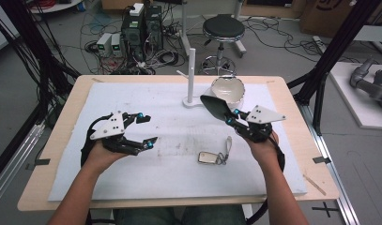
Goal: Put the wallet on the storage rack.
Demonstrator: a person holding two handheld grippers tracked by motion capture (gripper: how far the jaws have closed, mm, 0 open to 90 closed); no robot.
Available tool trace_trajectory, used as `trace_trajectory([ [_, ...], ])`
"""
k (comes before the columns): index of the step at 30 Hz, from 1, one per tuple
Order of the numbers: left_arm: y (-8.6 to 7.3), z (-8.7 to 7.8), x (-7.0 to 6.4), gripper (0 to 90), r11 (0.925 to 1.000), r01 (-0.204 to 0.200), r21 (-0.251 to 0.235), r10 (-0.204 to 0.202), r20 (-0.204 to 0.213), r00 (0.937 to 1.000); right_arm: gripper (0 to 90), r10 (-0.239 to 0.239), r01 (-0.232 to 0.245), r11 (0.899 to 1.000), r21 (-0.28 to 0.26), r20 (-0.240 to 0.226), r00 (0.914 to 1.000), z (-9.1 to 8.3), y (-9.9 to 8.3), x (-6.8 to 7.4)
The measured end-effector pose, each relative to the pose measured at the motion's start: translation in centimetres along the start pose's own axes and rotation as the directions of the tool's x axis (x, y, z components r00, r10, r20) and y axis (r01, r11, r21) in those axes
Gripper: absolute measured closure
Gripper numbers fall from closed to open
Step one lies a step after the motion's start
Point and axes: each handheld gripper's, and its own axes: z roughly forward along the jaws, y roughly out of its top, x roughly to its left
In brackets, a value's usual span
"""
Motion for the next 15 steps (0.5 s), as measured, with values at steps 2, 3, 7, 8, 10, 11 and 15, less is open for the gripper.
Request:
trace_trajectory([
  [2,0.0,0.0,0.0,27.8,1.0,-0.002,0.0,0.002,-0.001,1.0,81.6,0.017,-0.016,1.0,-0.017,0.024,0.9996,0.1,0.1,-0.8],
  [3,-0.1,0.0,0.0,27.8,1.0,-0.003,0.0,0.003,-0.002,1.0,81.6,0.03,-0.03,0.999,-0.019,0.03,0.9991,0.3,0.2,-1.1],
  [7,-0.1,-0.1,0.0,27.8,1.0,-0.003,-0.002,0.003,-0.009,1.0,81.6,0.043,-0.042,0.999,-0.017,0.077,0.9961,1.0,0.3,-2.6],
  [8,-0.1,-0.2,0.0,27.8,1.0,-0.007,0.0,0.007,-0.014,0.9999,81.6,0.054,-0.052,0.998,-0.024,0.09,0.9945,1.3,0.4,-3.0],
  [10,-0.1,-0.4,0.1,27.8,1.0,-0.004,-0.008,0.003,-0.018,0.9998,81.6,0.064,-0.061,0.998,-0.026,0.11,0.9919,1.7,0.4,-3.8],
  [11,-0.1,-0.5,0.1,27.8,0.9999,-0.002,-0.012,0.002,-0.023,0.9997,81.6,0.064,-0.062,0.998,-0.024,0.123,0.9903,2.0,0.4,-4.2],
  [15,-0.2,-1.0,0.3,27.8,0.9997,0.002,-0.024,-0.002,-0.036,0.9993,81.6,0.093,-0.09,0.996,-0.027,0.156,0.9833,2.9,0.4,-5.5],
])
